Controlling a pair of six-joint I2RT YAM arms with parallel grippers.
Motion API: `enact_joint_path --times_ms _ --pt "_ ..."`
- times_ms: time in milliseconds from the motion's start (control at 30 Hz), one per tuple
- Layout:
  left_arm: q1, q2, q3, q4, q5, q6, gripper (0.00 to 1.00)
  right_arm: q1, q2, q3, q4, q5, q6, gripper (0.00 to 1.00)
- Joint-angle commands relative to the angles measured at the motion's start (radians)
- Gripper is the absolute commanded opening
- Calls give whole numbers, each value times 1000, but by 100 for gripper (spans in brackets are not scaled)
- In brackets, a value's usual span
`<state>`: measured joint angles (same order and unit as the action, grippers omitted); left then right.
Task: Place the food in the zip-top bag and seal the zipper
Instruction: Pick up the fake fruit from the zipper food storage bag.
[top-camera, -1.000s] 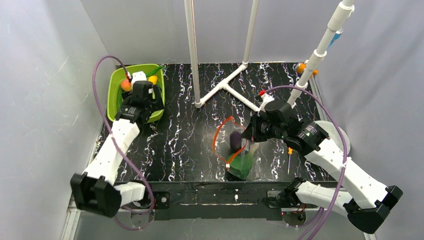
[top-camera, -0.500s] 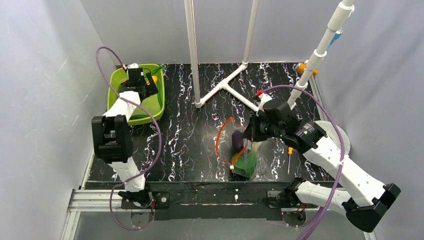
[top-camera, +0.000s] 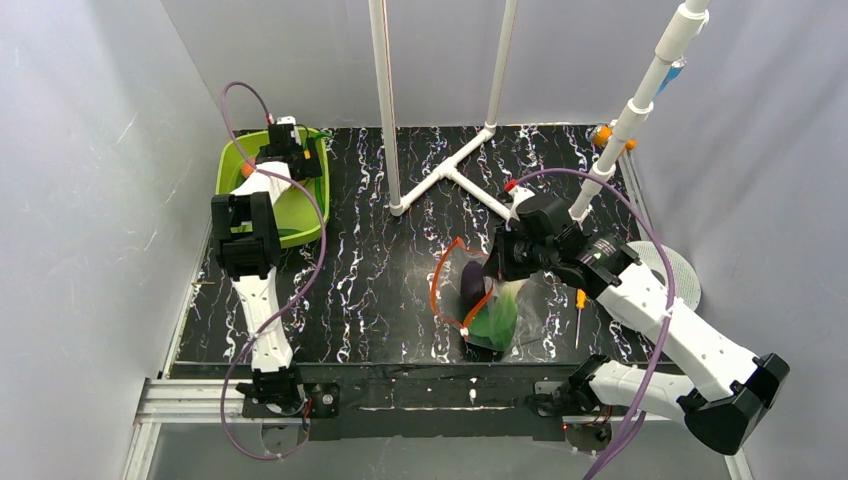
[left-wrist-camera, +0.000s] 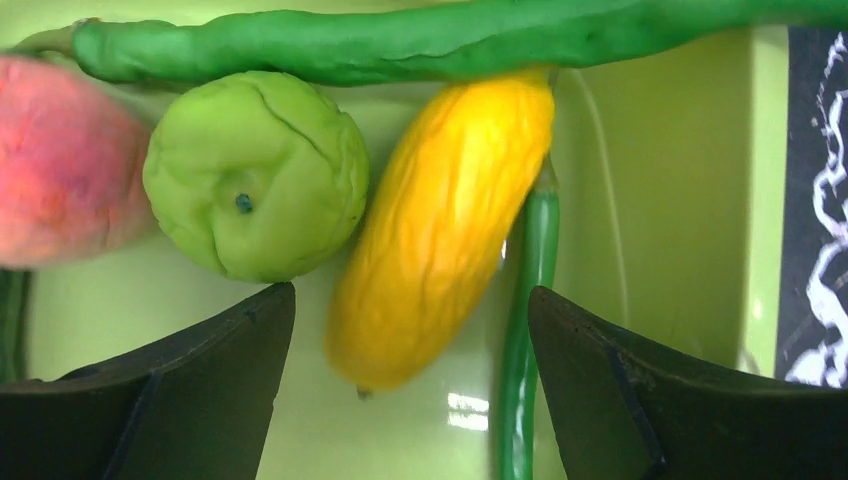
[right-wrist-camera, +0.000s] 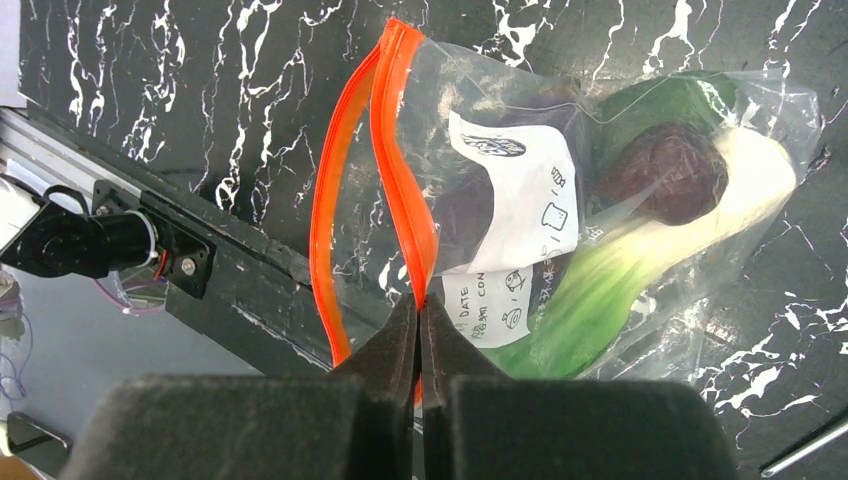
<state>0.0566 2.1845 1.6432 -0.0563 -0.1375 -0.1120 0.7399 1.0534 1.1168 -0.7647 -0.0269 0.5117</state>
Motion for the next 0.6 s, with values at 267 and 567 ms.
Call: enact_joint_path --times_ms 267,567 --pt "0 48 110 -52 61 61 45 -14 73 83 26 -29 -24 1" --pt "0 -77 83 -181 38 14 16 -14 35 76 22 -45 6 1"
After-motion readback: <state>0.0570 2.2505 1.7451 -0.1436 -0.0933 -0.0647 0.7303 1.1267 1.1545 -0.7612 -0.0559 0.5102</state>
